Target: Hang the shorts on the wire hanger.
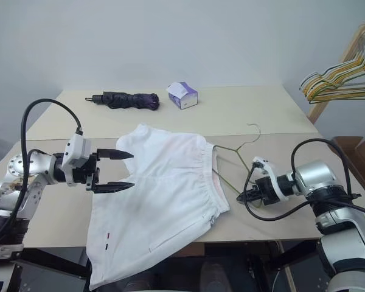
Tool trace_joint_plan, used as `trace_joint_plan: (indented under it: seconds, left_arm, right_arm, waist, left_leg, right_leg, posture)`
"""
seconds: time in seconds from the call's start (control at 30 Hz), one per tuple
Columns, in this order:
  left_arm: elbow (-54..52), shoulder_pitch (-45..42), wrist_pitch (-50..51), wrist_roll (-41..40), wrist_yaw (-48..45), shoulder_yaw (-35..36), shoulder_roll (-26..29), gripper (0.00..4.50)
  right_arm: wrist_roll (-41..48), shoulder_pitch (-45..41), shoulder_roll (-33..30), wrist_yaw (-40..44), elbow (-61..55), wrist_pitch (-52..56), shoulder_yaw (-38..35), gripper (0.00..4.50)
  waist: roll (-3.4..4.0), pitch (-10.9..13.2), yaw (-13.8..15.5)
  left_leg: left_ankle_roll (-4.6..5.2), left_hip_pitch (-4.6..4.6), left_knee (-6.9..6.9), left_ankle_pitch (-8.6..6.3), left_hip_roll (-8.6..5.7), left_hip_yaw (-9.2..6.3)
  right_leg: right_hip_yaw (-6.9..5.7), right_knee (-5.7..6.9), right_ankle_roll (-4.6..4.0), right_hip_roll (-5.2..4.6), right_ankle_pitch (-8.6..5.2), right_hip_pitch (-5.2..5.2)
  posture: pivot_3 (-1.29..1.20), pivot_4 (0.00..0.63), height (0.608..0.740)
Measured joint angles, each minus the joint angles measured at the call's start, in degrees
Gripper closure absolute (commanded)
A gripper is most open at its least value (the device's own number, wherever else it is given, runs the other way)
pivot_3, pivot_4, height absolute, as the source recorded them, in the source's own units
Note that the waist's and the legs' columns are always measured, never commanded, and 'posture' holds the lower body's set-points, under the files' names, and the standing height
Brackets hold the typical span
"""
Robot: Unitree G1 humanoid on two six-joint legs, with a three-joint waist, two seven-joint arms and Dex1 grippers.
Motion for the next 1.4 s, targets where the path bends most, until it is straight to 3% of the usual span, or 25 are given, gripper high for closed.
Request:
trace_joint_plan:
  seconds: [0.23, 0.47, 0.63, 0.97, 1.2, 1.4]
  left_arm:
    - [-0.03, -0.01, -0.02, 0.03, 0.01, 0.0, 0.08, 0.03]
    - [5.23, -5.04, -3.0, 2.27, 0.82, -0.17, -0.99, 0.03]
    - [11.35, -10.92, -7.61, 5.0, -0.49, -0.78, -1.25, 0.03]
    - [26.55, -29.94, -18.77, 9.21, -8.0, -3.24, -3.01, 0.03]
    - [33.29, -34.28, -23.76, 12.61, -14.64, -9.3, -5.53, 0.03]
    - [43.28, -36.93, -34.04, 19.37, -14.57, -15.77, -8.45, 0.03]
  right_arm:
    - [-1.83, 0.76, -0.54, -0.72, -1.6, -2.73, -0.76, 4.5]
    - [-4.38, 9.16, -4.62, -11.6, -25.96, -12.01, -9.63, 4.5]
    - [-4.77, 9.25, -4.82, -16.01, -36.88, -13.05, -12.46, 4.5]
    - [-12.13, 6.66, -7.77, -19.62, -52.49, -13.28, -4.87, 4.5]
    - [-13.08, 2.14, -7.77, -17.49, -54.54, -13.05, -0.52, 4.5]
    - [-13.18, -0.08, -7.7, -14.7, -54.64, -13.06, 1.33, 4.5]
  waist:
    - [0.01, 0.0, -0.08]
    - [0.02, 0.01, 0.09]
    - [0.03, 0.01, -0.58]
    - [0.02, 0.01, -1.57]
    - [0.02, 0.01, -3.49]
    - [0.02, 0.01, -4.88]
  left_leg:
    - [0.0, -0.01, -0.01, 0.0, 0.0, 0.01]
    - [-0.01, -0.06, 0.02, -0.01, 0.01, 0.01]
    - [-0.01, -0.04, -0.02, 0.0, 0.02, 0.04]
    - [-0.01, -0.17, 0.01, 0.0, 0.01, 0.03]
    - [0.0, -0.13, 0.03, 0.0, 0.01, 0.02]
    - [0.0, -0.15, 0.03, 0.01, 0.01, 0.01]
  right_leg:
    - [0.01, 0.01, 0.0, 0.0, 0.0, -0.01]
    - [0.0, 0.03, 0.04, 0.0, 0.01, -0.06]
    - [0.02, 0.0, 0.04, 0.0, 0.01, -0.06]
    - [0.01, -0.07, 0.06, -0.01, 0.01, -0.13]
    - [0.01, -0.01, 0.09, -0.02, 0.02, -0.12]
    - [0.01, -0.02, 0.11, -0.02, 0.03, -0.12]
  posture:
    - [-0.17, 0.0, 0.74]
    - [-0.21, 0.0, 0.74]
    - [-0.23, 0.0, 0.74]
    - [-0.24, 0.0, 0.74]
    - [-0.26, 0.0, 0.74]
    - [-0.28, 0.0, 0.74]
